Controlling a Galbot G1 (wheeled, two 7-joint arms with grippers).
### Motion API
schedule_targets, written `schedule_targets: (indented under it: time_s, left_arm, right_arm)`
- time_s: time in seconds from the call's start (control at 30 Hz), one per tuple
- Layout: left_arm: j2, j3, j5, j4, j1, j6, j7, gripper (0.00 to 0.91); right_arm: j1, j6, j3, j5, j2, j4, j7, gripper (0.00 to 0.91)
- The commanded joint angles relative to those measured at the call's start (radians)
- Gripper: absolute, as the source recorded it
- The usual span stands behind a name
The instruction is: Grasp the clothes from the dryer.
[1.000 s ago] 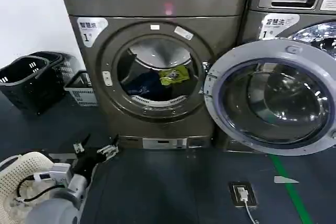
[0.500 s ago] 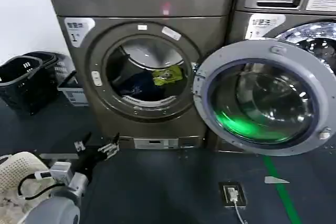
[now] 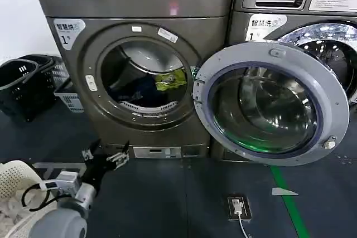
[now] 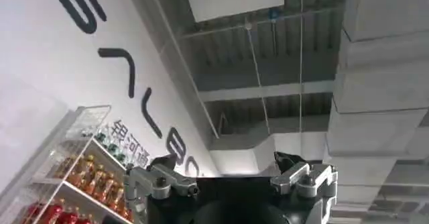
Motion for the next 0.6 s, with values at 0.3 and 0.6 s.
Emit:
schedule_targets:
  time_s: [0.3,0.6]
  left_arm:
    - [0.01,0.02,0.014,0.017,-0.018,-0.006,0.005,0.907]
    - [0.001,0.03,0.021,0.021,-0.021,-0.01,0.007,0.907]
  right_arm:
    - [-0.007,0.035,0.007,0.03,0.009,0.001,-0.008,0.907]
    - [-0.012,0.043,0.015,0.047,0.014,0.002,-0.011,0.907]
